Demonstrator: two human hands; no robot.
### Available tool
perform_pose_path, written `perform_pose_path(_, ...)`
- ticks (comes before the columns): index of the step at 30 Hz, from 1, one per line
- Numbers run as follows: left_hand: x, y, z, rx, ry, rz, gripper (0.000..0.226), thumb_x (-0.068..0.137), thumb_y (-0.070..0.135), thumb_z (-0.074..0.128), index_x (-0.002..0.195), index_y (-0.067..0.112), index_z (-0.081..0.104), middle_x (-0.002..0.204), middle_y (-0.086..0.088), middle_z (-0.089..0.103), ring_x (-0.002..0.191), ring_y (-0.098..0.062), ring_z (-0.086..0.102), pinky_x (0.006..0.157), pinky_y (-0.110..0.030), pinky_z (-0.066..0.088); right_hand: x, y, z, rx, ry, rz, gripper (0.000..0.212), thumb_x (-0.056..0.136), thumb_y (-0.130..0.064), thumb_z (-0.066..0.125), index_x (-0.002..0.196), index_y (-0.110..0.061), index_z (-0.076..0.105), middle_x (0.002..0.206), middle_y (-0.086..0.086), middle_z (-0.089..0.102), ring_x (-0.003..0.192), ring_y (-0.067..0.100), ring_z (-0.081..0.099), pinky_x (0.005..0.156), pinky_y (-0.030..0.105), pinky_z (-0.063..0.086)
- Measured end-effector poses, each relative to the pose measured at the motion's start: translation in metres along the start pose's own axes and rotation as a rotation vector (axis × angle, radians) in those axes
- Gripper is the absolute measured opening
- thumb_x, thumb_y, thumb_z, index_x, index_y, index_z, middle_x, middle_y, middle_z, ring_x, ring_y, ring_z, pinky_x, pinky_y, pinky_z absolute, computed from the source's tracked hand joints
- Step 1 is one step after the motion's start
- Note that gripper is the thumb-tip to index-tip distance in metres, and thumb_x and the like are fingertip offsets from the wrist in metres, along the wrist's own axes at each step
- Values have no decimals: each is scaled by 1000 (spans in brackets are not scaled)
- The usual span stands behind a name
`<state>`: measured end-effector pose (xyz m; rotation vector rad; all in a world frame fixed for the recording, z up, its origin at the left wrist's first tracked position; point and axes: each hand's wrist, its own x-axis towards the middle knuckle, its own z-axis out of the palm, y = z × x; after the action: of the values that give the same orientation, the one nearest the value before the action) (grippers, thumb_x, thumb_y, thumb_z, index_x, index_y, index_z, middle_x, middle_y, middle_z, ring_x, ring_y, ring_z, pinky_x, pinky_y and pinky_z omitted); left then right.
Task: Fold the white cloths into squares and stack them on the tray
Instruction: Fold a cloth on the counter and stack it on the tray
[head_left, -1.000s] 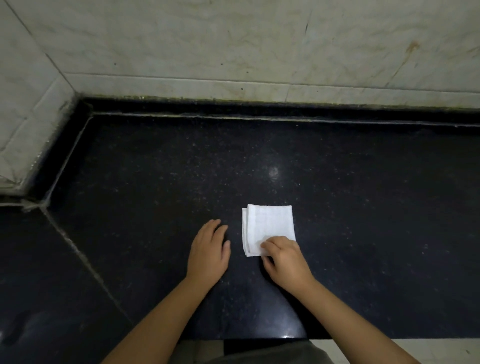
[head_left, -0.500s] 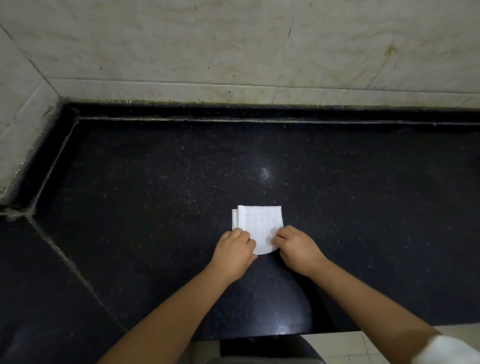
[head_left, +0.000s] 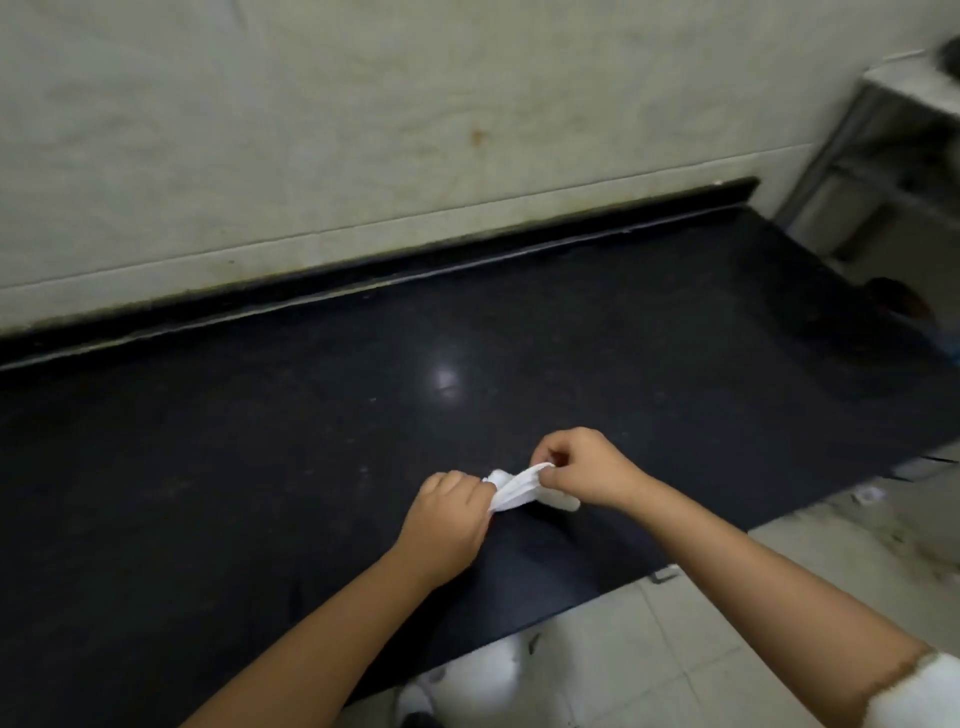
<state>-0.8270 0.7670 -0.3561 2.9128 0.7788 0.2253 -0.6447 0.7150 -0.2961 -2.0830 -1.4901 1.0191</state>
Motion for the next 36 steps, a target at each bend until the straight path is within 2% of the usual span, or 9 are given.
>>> perform_pose_path(3,59,66,-6,-12,-67,43,22,77,19,41,74,16,62,67,1,60,61,-20,60,65,-27,32,-43,62,-64,78,10,6,22,80,-1,56,73,-21,62,71,-9,57,73,10,53,64,19,41)
perform_pose_path(5,104,114,-10,-44,-71,51,22,92,19,38,93,11,59,91,-5,60,86,-24,57,76,-26,37,-74,101,-109,79,8,-19,13,83,-8,61,91,-17,65,85,-6,62,80,10,56,73,20,45)
perform_pose_path(7,152,162,-22,-100,-124,18,25,99,24,34,103,8,53,107,-8,56,102,-26,50,87,-34,39,-104,133,-154,36,39,-35,21,80,-15,68,101,-16,65,95,-4,65,84,11,60,79,23,48)
perform_pose_path(13,274,286,-64,-151,-162,132,22,98,25,33,80,13,38,86,-3,45,82,-19,40,73,-35,38,-157,203,-290,-321,336,-53,16,81,-11,62,93,-10,72,92,6,65,83,15,56,75,21,39)
perform_pose_path(18,370,351,-99,-169,-11,294,18,94,22,46,100,9,58,98,-6,58,94,-21,51,76,-28,35,-178,244,-407,-436,446,-28,15,83,-14,61,93,-9,71,90,2,59,90,17,57,75,23,38)
perform_pose_path(24,503,422,-134,-182,131,413,21,92,22,53,105,9,62,100,-7,62,92,-19,53,72,-25,32,-176,290,-546,-470,518,21,5,80,-9,61,82,-13,62,76,-2,55,74,14,52,63,22,43)
perform_pose_path(28,604,459,-161,-170,196,401,23,91,21,54,107,7,63,104,-9,64,98,-24,56,77,-29,38,-154,310,-650,-570,550,30,7,80,-8,61,85,-11,63,66,-10,48,71,11,46,52,6,35)
perform_pose_path(33,709,497,-190,-116,200,287,24,92,21,52,110,8,61,112,-12,64,103,-29,56,74,-30,38,-117,335,-757,-575,567,50,16,81,-5,60,96,-5,65,80,0,55,78,15,49,53,11,31)
perform_pose_path(36,763,517,-199,-110,241,212,25,92,20,53,113,9,61,116,-13,63,106,-30,56,80,-30,40,-93,356,-809,-531,603,43,12,79,-2,60,88,-9,64,73,0,57,66,14,52,48,11,35)
